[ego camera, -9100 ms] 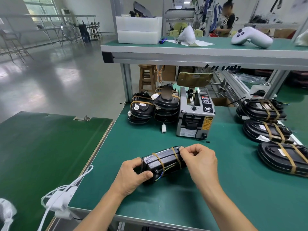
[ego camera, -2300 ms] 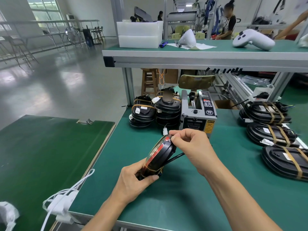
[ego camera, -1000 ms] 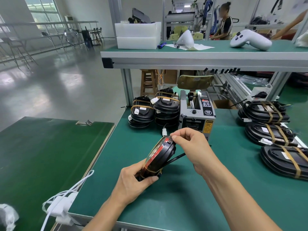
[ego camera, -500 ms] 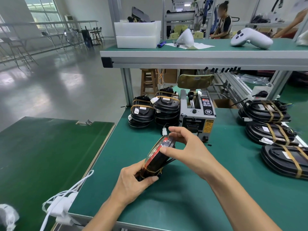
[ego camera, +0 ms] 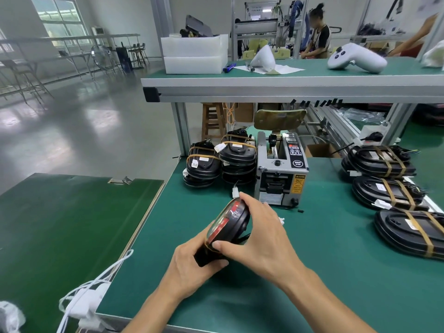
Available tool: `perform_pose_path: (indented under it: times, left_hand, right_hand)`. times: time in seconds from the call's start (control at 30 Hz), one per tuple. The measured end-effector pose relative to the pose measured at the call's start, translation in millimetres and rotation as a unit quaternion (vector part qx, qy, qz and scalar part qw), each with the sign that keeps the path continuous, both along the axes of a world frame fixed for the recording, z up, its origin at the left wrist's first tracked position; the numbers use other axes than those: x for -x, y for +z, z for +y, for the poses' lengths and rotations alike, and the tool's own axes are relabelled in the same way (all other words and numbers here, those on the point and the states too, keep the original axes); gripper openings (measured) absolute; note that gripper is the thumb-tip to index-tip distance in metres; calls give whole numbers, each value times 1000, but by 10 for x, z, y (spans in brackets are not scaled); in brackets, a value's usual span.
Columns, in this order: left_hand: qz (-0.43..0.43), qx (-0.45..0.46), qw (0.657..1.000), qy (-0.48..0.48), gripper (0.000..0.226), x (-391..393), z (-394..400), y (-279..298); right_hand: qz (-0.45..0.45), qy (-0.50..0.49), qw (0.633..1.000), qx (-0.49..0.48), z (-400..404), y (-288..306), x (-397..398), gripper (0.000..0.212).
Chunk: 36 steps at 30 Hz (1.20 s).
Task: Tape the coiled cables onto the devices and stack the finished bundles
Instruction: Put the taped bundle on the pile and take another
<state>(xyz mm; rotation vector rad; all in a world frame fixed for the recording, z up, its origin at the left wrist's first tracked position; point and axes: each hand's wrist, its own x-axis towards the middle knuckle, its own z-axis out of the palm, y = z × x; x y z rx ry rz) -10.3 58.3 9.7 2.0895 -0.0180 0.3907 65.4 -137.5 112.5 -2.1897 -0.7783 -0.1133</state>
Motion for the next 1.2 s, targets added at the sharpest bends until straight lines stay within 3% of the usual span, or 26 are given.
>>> perform_pose_path:
  times: [0.07, 0.13, 0.33, 0.43, 0.5, 0.53, 0.63, 0.7, 0.8, 0.87, 1.2]
  left_hand:
    - [21, 40, 999, 7, 107, 12, 14, -25]
    - [24, 58, 998, 8, 115, 24, 16, -51]
    - [35, -20, 999, 31, 86, 28, 15, -38]
    - [45, 5, 999, 21, 76, 28, 20, -37]
    - [38, -2, 999, 32, 73, 17, 8, -48]
    - [32, -9, 999, 31, 73, 9, 4, -69]
    - [29, -34, 999, 24, 78, -4, 22, -114]
    - [32, -39, 998, 26, 78, -8, 46, -124]
    - [33, -29, 998, 40, 71, -17, 61, -154]
    - [29, -20, 998, 51, 66, -20, 64, -160]
    - [31, -1, 997, 75, 51, -45, 82, -166]
  right_hand:
    - [-84, 7, 996, 30, 24, -72, 24, 110]
    - [-171, -2, 983, 60, 57, -163, 74, 107]
    - [-235, 15, 966, 109, 219, -366, 374, 89]
    - [-156, 72, 982, 80, 159, -363, 449, 88]
    - [-77, 99, 991, -49, 47, -268, 442, 74]
    - [-80, 88, 985, -127, -25, -204, 413, 61]
    - [-115, -34, 955, -272, -281, -49, 134, 26]
    - [-11, -134, 938, -321, -383, -1, -232, 14]
    - [157, -242, 919, -270, -422, -160, -804, 11]
    - [202, -274, 911, -234, -386, -264, -1039, 13]
    - [242, -317, 870, -291, -119, -358, -1336, 22]
